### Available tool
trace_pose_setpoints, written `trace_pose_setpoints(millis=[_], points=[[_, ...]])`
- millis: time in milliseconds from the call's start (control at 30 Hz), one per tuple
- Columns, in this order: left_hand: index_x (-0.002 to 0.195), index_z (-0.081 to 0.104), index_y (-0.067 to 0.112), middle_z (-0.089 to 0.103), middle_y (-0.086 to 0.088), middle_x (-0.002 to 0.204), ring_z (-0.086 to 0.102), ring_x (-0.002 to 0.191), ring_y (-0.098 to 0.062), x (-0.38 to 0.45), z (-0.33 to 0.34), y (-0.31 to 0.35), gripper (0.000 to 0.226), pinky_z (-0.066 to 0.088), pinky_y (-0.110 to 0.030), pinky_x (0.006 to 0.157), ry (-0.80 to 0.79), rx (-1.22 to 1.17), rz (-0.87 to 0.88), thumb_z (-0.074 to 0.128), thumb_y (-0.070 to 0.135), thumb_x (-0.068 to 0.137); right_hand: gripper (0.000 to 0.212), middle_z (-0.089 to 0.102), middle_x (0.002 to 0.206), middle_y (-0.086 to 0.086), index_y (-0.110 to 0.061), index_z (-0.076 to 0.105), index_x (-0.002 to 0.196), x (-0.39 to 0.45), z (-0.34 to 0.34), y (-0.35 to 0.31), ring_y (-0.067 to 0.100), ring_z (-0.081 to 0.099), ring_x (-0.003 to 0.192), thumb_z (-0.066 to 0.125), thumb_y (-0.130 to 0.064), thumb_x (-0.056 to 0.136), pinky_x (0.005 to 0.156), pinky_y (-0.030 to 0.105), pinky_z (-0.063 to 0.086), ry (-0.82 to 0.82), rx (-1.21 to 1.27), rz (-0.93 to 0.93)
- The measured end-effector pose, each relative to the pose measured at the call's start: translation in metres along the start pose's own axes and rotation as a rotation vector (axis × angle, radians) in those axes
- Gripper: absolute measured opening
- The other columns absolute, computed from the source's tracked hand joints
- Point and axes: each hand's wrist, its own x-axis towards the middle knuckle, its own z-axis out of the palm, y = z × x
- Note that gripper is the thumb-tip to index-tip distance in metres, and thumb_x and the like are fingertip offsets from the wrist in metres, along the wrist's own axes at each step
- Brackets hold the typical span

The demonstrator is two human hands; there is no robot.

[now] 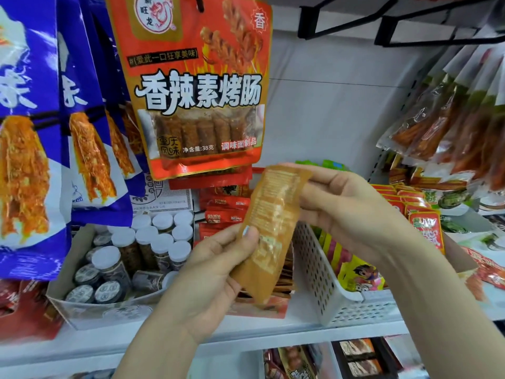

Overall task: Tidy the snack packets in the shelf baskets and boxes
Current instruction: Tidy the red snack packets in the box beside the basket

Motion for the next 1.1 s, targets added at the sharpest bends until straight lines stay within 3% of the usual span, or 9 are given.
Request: trace_pose_setpoints(millis=[100, 367, 500, 600, 667, 733, 867, 1000, 1100], points=[[0.089, 0.078, 0.02, 0.076, -0.008, 0.094, 0.072, 0.079, -0.014, 0.002, -0.004, -0.001, 0.028, 0.056, -0.023, 0.064, 0.194, 0.154, 0.132, 0.076, 0.033, 0.064, 0.039, 0.075, 0.102, 0.011, -0.011, 0.076, 0.1, -0.002, 0.001, -0.001, 0.022, 0.072, 0.096, 0.056, -0.042, 0.085, 0.074, 0.028, 0.059, 0.004, 0.021, 0.055], [0.098, 0.076, 0.028, 0.075, 0.0, 0.098, 0.069, 0.088, -0.011, -0.005, -0.006, 0.001, 0.031, 0.053, -0.034, 0.086, 0.18, 0.359, 0.159, 0.07, 0.045, 0.073, 0.029, 0.075, 0.085, 0.016, -0.006, 0.072, 0.088, 0.001, -0.002, 0.005, 0.016, 0.072, 0.072, 0.076, -0.019, 0.062, 0.061, 0.02, 0.056, 0.256, -0.177, 0.001], [0.105, 0.076, 0.021, 0.073, -0.008, 0.113, 0.07, 0.101, -0.017, -0.004, -0.007, 0.007, 0.034, 0.058, -0.027, 0.077, 0.041, 0.108, 0.077, 0.061, 0.043, 0.083, 0.015, 0.075, 0.087, 0.014, -0.013, 0.075, 0.081, 0.0, -0.004, 0.004, 0.018, 0.072, 0.077, 0.074, -0.017, 0.067, 0.067, 0.025, 0.059, 0.19, -0.093, 0.0], [0.113, 0.073, 0.012, 0.067, -0.018, 0.122, 0.065, 0.112, -0.035, -0.001, -0.004, 0.008, 0.057, 0.055, -0.048, 0.087, -0.111, -0.195, -0.167, 0.053, 0.058, 0.086, 0.021, 0.075, 0.089, 0.01, -0.008, 0.072, 0.094, 0.0, -0.002, 0.008, 0.016, 0.072, 0.08, 0.068, -0.013, 0.074, 0.07, 0.024, 0.058, 0.078, 0.022, -0.007], [0.123, 0.067, 0.006, 0.065, -0.02, 0.124, 0.065, 0.11, -0.036, -0.002, 0.001, 0.006, 0.057, 0.052, -0.052, 0.094, -0.288, -0.28, -0.26, 0.068, 0.048, 0.085, 0.023, 0.073, 0.089, 0.011, -0.006, 0.07, 0.097, 0.0, 0.001, 0.011, 0.019, 0.068, 0.082, 0.067, -0.013, 0.076, 0.076, 0.027, 0.058, -0.001, 0.038, -0.016], [0.119, 0.068, -0.001, 0.069, -0.016, 0.106, 0.069, 0.088, -0.026, -0.005, 0.003, 0.004, 0.065, 0.058, -0.042, 0.082, -0.347, -0.359, -0.286, 0.092, 0.026, 0.065, 0.021, 0.072, 0.086, 0.01, -0.006, 0.071, 0.095, 0.0, 0.005, 0.012, 0.02, 0.064, 0.079, 0.069, -0.015, 0.076, 0.079, 0.029, 0.057, -0.015, 0.015, -0.013], [0.099, 0.077, 0.004, 0.074, -0.014, 0.095, 0.072, 0.075, -0.018, -0.004, 0.003, 0.003, 0.042, 0.062, -0.032, 0.068, -0.094, -0.128, -0.135, 0.085, 0.021, 0.061, 0.012, 0.074, 0.08, 0.004, -0.013, 0.076, 0.082, 0.001, 0.0, 0.008, 0.013, 0.069, 0.072, 0.065, -0.016, 0.08, 0.068, 0.027, 0.059, 0.06, -0.063, 0.018], [0.086, 0.078, 0.013, 0.076, -0.007, 0.086, 0.071, 0.07, -0.01, -0.002, 0.0, 0.003, 0.028, 0.054, -0.019, 0.055, 0.181, 0.157, 0.084, 0.077, 0.023, 0.06, 0.052, 0.074, 0.101, 0.012, -0.014, 0.077, 0.101, 0.0, -0.012, -0.003, 0.022, 0.071, 0.09, 0.056, -0.056, 0.079, 0.082, 0.037, 0.06, 0.081, -0.027, 0.101], [0.087, 0.079, 0.02, 0.077, -0.005, 0.09, 0.073, 0.079, -0.013, -0.002, -0.001, 0.0, 0.028, 0.053, -0.018, 0.06, 0.218, 0.296, 0.168, 0.077, 0.03, 0.061, 0.029, 0.076, 0.093, 0.008, -0.017, 0.078, 0.096, -0.005, -0.01, -0.002, 0.015, 0.072, 0.085, 0.072, -0.036, 0.075, 0.076, 0.027, 0.06, 0.114, -0.306, 0.006]])
